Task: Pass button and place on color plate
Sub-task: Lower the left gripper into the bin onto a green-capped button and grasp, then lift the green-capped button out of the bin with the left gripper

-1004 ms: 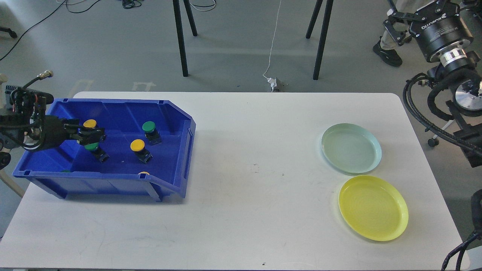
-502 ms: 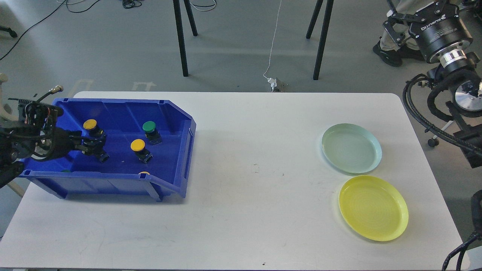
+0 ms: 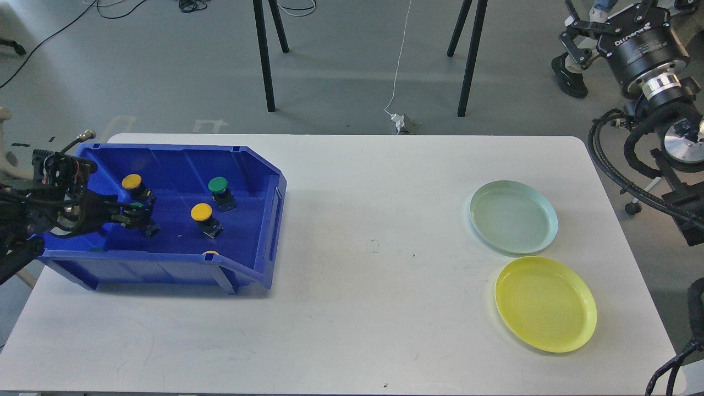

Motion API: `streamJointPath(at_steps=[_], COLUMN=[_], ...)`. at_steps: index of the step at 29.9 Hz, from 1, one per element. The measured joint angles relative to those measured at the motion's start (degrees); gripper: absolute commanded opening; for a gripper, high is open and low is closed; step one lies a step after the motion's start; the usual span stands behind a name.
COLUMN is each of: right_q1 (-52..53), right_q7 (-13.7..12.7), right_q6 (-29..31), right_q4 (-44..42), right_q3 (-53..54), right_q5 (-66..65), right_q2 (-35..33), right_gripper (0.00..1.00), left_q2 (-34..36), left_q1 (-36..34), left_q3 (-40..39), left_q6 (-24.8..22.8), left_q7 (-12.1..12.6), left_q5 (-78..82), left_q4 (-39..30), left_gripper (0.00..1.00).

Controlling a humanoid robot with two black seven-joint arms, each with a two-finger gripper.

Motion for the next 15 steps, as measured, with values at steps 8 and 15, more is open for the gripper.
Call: streamJointPath(at_steps=[8, 15], right_q1=[0.0, -0.2], right_q7=[0.0, 0.0], right_q6=[0.0, 0.0], right_q4=[0.2, 0.2], right_q3=[-0.1, -0.1], right_q5=[0.0, -0.1], right_q2=[0.1, 0.0], right_gripper=[1.00, 1.00], left_q2=[-2.6, -2.8], left_q1=[-0.3, -0.4], left_q3=[4.0, 4.3], left_q6=[0.2, 2.3], left_q7=[-0.7, -2.1], left_q5=[-0.9, -0.9], left_q4=[3.2, 3.7], left_gripper=[0.61, 0.44])
